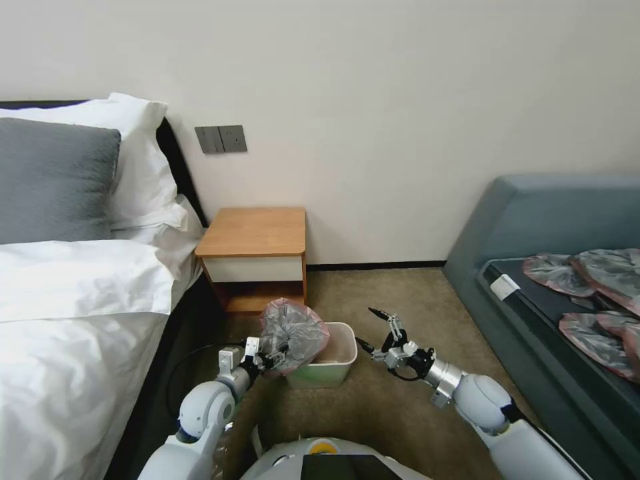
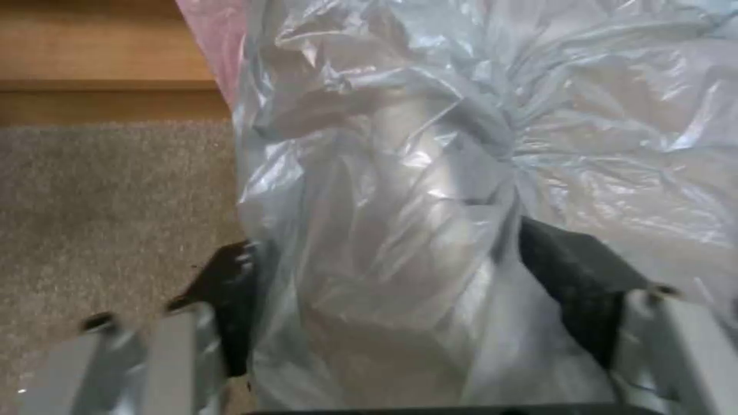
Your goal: Pick up the garbage bag from the table and place it over the trash can.
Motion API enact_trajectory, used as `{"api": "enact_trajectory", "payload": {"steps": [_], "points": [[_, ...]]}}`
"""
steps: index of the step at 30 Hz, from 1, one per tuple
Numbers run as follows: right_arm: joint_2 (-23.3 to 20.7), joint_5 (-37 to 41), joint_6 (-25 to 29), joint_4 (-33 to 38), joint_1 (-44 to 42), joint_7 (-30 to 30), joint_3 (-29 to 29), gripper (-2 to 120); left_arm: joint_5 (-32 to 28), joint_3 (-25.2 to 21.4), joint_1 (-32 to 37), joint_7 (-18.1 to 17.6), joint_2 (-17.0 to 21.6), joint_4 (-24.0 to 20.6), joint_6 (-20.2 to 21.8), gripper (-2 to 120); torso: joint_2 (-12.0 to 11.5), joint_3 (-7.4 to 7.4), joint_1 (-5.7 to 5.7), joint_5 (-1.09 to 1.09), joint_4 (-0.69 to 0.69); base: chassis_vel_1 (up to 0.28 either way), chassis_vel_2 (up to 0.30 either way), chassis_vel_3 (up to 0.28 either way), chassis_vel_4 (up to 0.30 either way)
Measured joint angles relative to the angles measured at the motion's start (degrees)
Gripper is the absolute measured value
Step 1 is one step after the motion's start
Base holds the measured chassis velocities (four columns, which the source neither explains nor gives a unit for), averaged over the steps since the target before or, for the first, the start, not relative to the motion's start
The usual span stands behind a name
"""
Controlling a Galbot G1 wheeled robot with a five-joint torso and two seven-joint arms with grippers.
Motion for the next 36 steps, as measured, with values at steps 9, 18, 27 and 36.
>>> {"api": "enact_trajectory", "payload": {"steps": [9, 18, 27, 36], "points": [[-0.02, -0.24, 0.01, 0.12, -0.09, -0.07, -0.03, 100, 2.87, 0.26, 0.2, -0.11, -0.22, -0.52, 0.09, 35, 0.0, 0.0, -0.01, -0.01, 0.0, 0.0, 0.0, 0.0, 0.0], [0.06, -0.94, 0.02, 0.13, -0.05, -0.12, -0.13, 100, 3.42, 0.37, 0.96, -0.44, -0.22, -1.23, 0.13, 10, 0.0, 0.01, 0.0, -0.03, -0.02, 0.0, 0.0, 0.0, 0.0], [-0.13, -0.95, -0.02, 0.25, 0.03, -0.14, -0.24, 100, 4.91, 0.9, 2.05, -2.14, -0.8, -1.9, -1.42, 10, 0.0, 0.01, 0.0, -0.03, -0.01, 0.0, 0.0, 0.0, 0.0], [0.66, 2.85, -2.03, 2.41, 0.2, 1.5, -1.07, 100, 2.5, 1.55, 4.58, -8.27, -1.38, -4.77, -10.41, 10, 0.0, 0.01, 0.0, -0.03, 0.0, 0.0, 0.0, 0.0, 0.0]]}}
